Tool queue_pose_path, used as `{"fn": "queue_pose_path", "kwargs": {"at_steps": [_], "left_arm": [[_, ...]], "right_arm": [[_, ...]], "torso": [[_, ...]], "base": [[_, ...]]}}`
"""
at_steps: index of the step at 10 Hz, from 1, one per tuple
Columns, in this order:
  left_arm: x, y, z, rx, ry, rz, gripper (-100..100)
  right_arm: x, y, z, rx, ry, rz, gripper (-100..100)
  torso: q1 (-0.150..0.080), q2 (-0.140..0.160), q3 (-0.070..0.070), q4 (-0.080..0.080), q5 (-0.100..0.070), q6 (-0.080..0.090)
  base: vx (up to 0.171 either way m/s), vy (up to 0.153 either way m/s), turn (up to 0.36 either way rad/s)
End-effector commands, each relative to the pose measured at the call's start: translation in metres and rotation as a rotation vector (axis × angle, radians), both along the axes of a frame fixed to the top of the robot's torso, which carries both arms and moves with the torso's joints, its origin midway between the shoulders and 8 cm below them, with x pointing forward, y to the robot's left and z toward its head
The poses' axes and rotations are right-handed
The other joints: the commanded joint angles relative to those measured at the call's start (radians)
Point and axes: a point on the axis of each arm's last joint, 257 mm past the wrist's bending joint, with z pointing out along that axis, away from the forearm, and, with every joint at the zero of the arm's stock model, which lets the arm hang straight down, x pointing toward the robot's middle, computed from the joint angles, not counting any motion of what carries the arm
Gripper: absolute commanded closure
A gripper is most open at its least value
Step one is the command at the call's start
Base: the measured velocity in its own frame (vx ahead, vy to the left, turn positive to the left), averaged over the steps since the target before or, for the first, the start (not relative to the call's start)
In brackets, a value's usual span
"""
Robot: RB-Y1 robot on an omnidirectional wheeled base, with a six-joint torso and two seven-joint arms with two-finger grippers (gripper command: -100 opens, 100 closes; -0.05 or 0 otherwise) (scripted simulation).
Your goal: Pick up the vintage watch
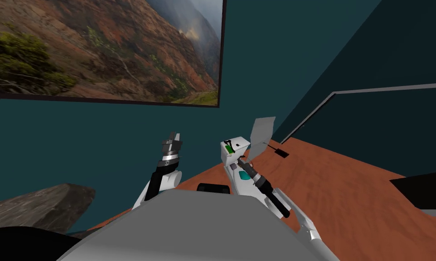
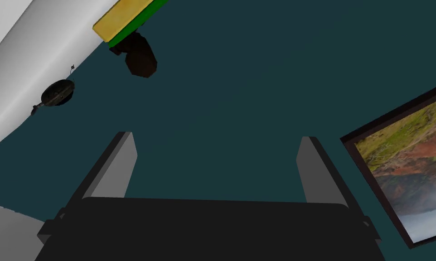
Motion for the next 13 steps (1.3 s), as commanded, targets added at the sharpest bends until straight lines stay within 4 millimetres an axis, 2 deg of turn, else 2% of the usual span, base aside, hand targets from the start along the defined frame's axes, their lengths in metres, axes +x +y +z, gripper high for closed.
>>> {"fn": "queue_pose_path", "kwargs": {"at_steps": [1, 2, 3, 5, 6, 8, 9, 10, 11, 13], "left_arm": [[0.000, 0.000, 0.000, 0.000, 0.000, 0.000, 0], [0.000, 0.000, 0.000, 0.000, 0.000, 0.000, 0], [0.000, 0.000, 0.000, 0.000, 0.000, 0.000, 0], [0.000, 0.000, 0.000, 0.000, 0.000, 0.000, 0], [0.000, 0.000, 0.000, 0.000, 0.000, 0.000, 0], [0.000, 0.000, 0.000, 0.000, 0.000, 0.000, 0], [0.000, 0.000, 0.000, 0.000, 0.000, 0.000, 0], [0.000, 0.000, 0.000, 0.000, 0.000, 0.000, 0], [0.000, 0.000, 0.000, 0.000, 0.000, 0.000, 0], [0.000, 0.000, 0.000, 0.000, 0.000, 0.000, 0]], "right_arm": [[-0.012, -0.013, -0.016, -0.061, 0.031, 0.008, -100], [-0.024, -0.030, -0.036, -0.119, 0.074, 0.003, -100], [-0.024, -0.032, -0.036, -0.131, 0.076, 0.009, -100], [-0.053, -0.072, -0.072, -0.257, 0.166, 0.005, -100], [-0.053, -0.075, -0.071, -0.271, 0.168, 0.013, -100], [-0.085, -0.116, -0.098, -0.390, 0.251, 0.015, -100], [-0.086, -0.123, -0.099, -0.409, 0.260, 0.019, -100], [-0.104, -0.148, -0.110, -0.476, 0.305, 0.022, -100], [-0.104, -0.148, -0.110, -0.477, 0.305, 0.022, -100], [-0.136, -0.193, -0.123, -0.601, 0.383, 0.035, -100]], "torso": [[0.000, 0.000, 0.000, 0.000, 0.000, 0.000], [0.000, -0.001, 0.000, 0.000, 0.000, 0.001], [0.000, -0.001, 0.000, 0.000, 0.000, 0.000], [0.000, -0.002, -0.001, 0.000, 0.000, 0.000], [0.000, -0.002, -0.001, 0.000, 0.000, 0.000], [0.000, -0.002, -0.001, 0.000, 0.000, 0.000], [0.000, -0.002, -0.001, 0.000, 0.000, 0.000], [0.000, -0.003, -0.001, 0.000, 0.000, 0.001], [0.000, -0.003, -0.001, 0.000, 0.000, 0.000], [0.000, -0.003, -0.002, -0.001, 0.000, 0.000]], "base": [[-0.042, 0.012, 0.079], [-0.036, 0.026, 0.156], [-0.023, 0.016, 0.085], [-0.033, 0.027, 0.261], [-0.027, 0.016, 0.065], [-0.027, 0.025, 0.256], [-0.019, 0.021, 0.088], [-0.015, 0.030, 0.161], [-0.012, 0.020, 0.118], [-0.010, 0.031, 0.321]]}}
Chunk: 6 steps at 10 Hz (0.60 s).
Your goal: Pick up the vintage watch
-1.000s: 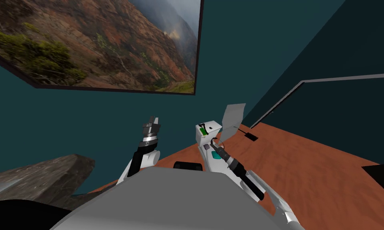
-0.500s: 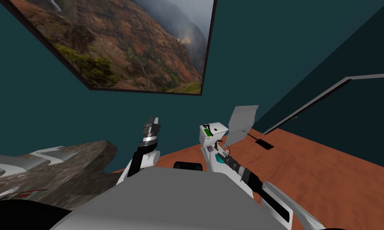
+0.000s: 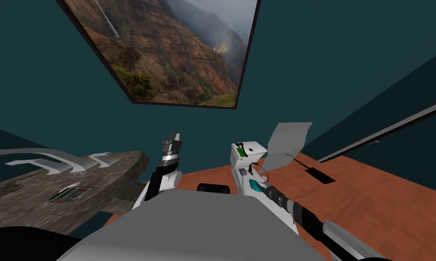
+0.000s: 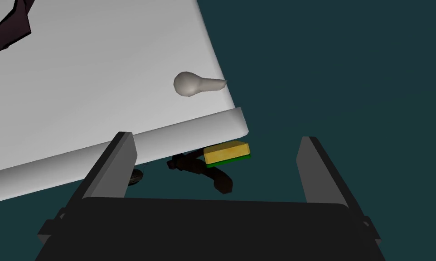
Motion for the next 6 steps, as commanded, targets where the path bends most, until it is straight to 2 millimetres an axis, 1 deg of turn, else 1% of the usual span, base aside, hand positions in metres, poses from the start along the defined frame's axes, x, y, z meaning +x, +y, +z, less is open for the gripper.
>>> {"fn": "queue_pose_path", "kwargs": {"at_steps": [1, 2, 3, 4, 5, 6], "left_arm": [[0.000, 0.000, 0.000, 0.000, 0.000, 0.000, 0], [0.000, 0.000, 0.000, 0.000, 0.000, 0.000, 0], [0.000, 0.000, 0.000, 0.000, 0.000, 0.000, 0], [0.000, 0.000, 0.000, 0.000, 0.000, 0.000, 0], [0.000, 0.000, 0.000, 0.000, 0.000, 0.000, 0], [0.000, 0.000, 0.000, 0.000, 0.000, 0.000, 0]], "right_arm": [[-0.007, -0.020, -0.006, -0.046, 0.027, 0.003, -100], [-0.024, -0.044, -0.009, -0.107, 0.067, 0.008, -100], [-0.024, -0.045, -0.010, -0.108, 0.069, 0.006, -100], [-0.041, -0.070, -0.012, -0.168, 0.109, 0.009, -100], [-0.055, -0.089, -0.011, -0.220, 0.141, 0.019, -100], [-0.058, -0.094, -0.012, -0.226, 0.147, 0.012, -100]], "torso": [[0.000, 0.000, 0.000, 0.000, 0.000, 0.000], [-0.001, 0.000, 0.000, 0.000, 0.000, 0.001], [-0.001, -0.001, 0.000, 0.000, 0.000, 0.000], [-0.001, -0.001, 0.000, 0.000, 0.000, 0.001], [-0.001, -0.001, -0.001, 0.000, 0.000, 0.000], [0.000, -0.002, -0.001, 0.000, 0.000, -0.001]], "base": [[-0.005, 0.022, 0.096], [-0.002, 0.029, 0.204], [0.000, 0.019, 0.121], [0.005, 0.026, 0.221], [0.008, 0.036, 0.468], [0.011, 0.015, 0.097]]}}
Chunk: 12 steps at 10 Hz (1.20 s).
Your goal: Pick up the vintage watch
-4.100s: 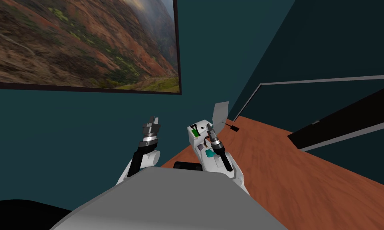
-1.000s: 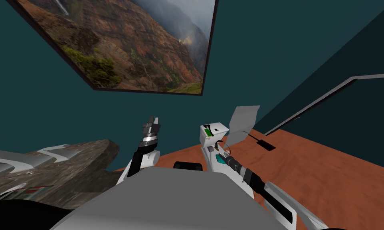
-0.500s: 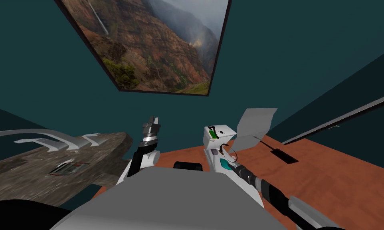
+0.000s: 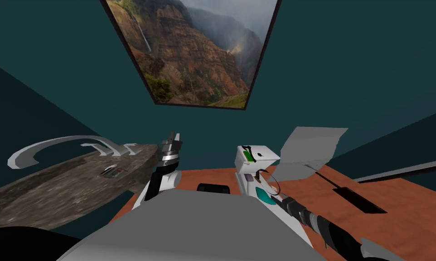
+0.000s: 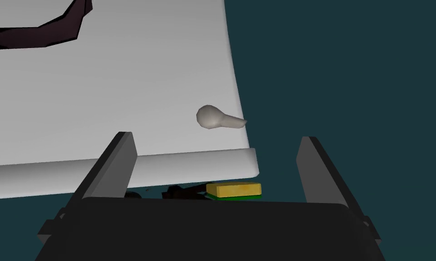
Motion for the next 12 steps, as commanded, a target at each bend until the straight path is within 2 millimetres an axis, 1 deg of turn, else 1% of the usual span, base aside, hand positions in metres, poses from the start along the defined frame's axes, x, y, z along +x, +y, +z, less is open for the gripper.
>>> {"fn": "queue_pose_path", "kwargs": {"at_steps": [1, 2, 3, 4, 5, 6, 7, 9, 10, 12], "left_arm": [[0.000, 0.000, 0.000, 0.000, 0.000, 0.000, 0], [0.000, 0.000, 0.000, 0.000, 0.000, 0.000, 0], [0.000, 0.000, 0.000, 0.000, 0.000, 0.000, 0], [0.000, 0.000, 0.000, 0.000, 0.000, 0.000, 0], [0.000, 0.000, 0.000, 0.000, 0.000, 0.000, 0], [0.000, 0.000, 0.000, 0.000, 0.000, 0.000, 0], [0.000, 0.000, 0.000, 0.000, 0.000, 0.000, 0], [0.000, 0.000, 0.000, 0.000, 0.000, 0.000, 0], [0.000, 0.000, 0.000, 0.000, 0.000, 0.000, 0], [0.000, 0.000, 0.000, 0.000, 0.000, 0.000, 0]], "right_arm": [[-0.019, -0.029, 0.001, -0.069, 0.046, 0.000, -100], [-0.034, -0.051, 0.004, -0.120, 0.080, 0.001, -100], [-0.034, -0.052, 0.004, -0.121, 0.080, 0.002, -100], [-0.048, -0.073, 0.008, -0.171, 0.112, 0.003, -100], [-0.060, -0.092, 0.014, -0.216, 0.140, 0.006, -100], [-0.061, -0.093, 0.014, -0.217, 0.141, 0.004, -100], [-0.073, -0.111, 0.019, -0.261, 0.168, 0.005, -100], [-0.095, -0.144, 0.032, -0.337, 0.215, 0.004, -100], [-0.095, -0.144, 0.032, -0.337, 0.215, 0.004, -100], [-0.115, -0.169, 0.043, -0.398, 0.254, 0.001, -100]], "torso": [[0.000, 0.000, 0.000, 0.000, 0.000, 0.000], [0.000, 0.000, 0.000, 0.000, 0.000, -0.001], [0.001, -0.001, -0.001, 0.000, 0.000, -0.002], [0.000, -0.001, -0.001, 0.000, 0.000, 0.000], [0.000, -0.001, 0.000, 0.000, 0.000, -0.001], [0.000, -0.001, -0.001, 0.000, 0.000, -0.002], [0.000, -0.001, -0.001, 0.000, 0.000, 0.000], [0.000, -0.003, -0.002, -0.001, 0.000, -0.002], [0.000, -0.004, -0.002, -0.001, 0.000, -0.001], [0.000, -0.002, -0.001, 0.000, 0.000, -0.001]], "base": [[0.013, 0.025, 0.163], [0.025, 0.034, 0.374], [0.023, 0.014, 0.143], [0.022, 0.016, 0.195], [0.026, 0.026, 0.440], [0.030, 0.010, 0.142], [0.036, 0.013, 0.201], [0.063, 0.009, 0.351], [0.050, -0.004, 0.128], [0.047, -0.001, 0.288]]}}
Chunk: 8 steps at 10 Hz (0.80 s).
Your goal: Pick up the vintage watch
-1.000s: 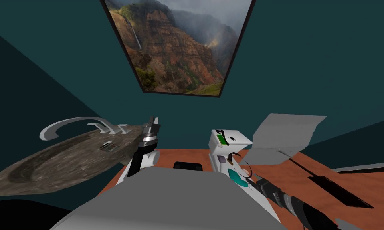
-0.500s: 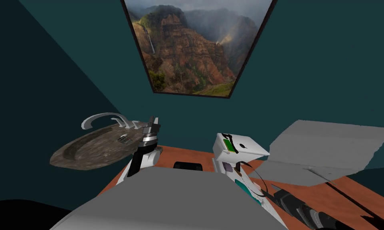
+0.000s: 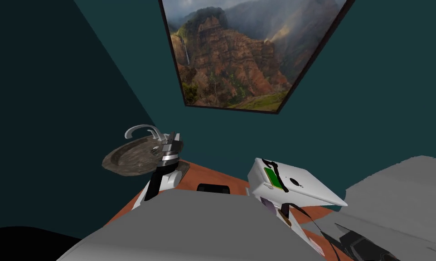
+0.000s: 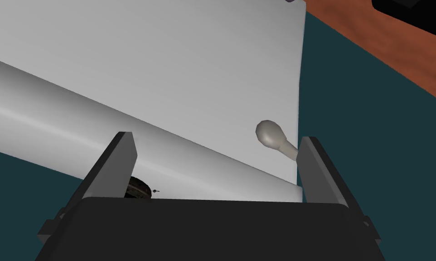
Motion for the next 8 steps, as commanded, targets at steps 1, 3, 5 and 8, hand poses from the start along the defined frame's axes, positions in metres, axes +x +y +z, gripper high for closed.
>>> {"fn": "queue_pose_path", "kwargs": {"at_steps": [1, 3, 5, 8], "left_arm": [[0.000, 0.000, 0.000, 0.000, 0.000, 0.000, 0], [0.000, 0.000, 0.000, 0.000, 0.000, 0.000, 0], [0.000, 0.000, 0.000, 0.000, 0.000, 0.000, 0], [0.000, 0.000, 0.000, 0.000, 0.000, 0.000, 0]], "right_arm": [[-0.007, -0.010, 0.002, -0.020, 0.011, -0.001, -100], [-0.023, -0.029, 0.012, -0.067, 0.040, -0.004, -100], [-0.036, -0.042, 0.020, -0.102, 0.061, -0.008, -100], [-0.046, -0.052, 0.028, -0.125, 0.075, -0.016, -100]], "torso": [[0.000, 0.000, 0.000, 0.000, 0.000, 0.000], [0.001, -0.002, -0.001, 0.000, 0.000, 0.000], [0.000, -0.001, -0.001, 0.000, 0.000, 0.001], [-0.002, -0.004, -0.002, -0.001, -0.001, 0.001]], "base": [[0.050, -0.004, 0.109], [0.086, -0.006, 0.280], [0.066, -0.018, 0.253], [0.087, -0.040, 0.252]]}}
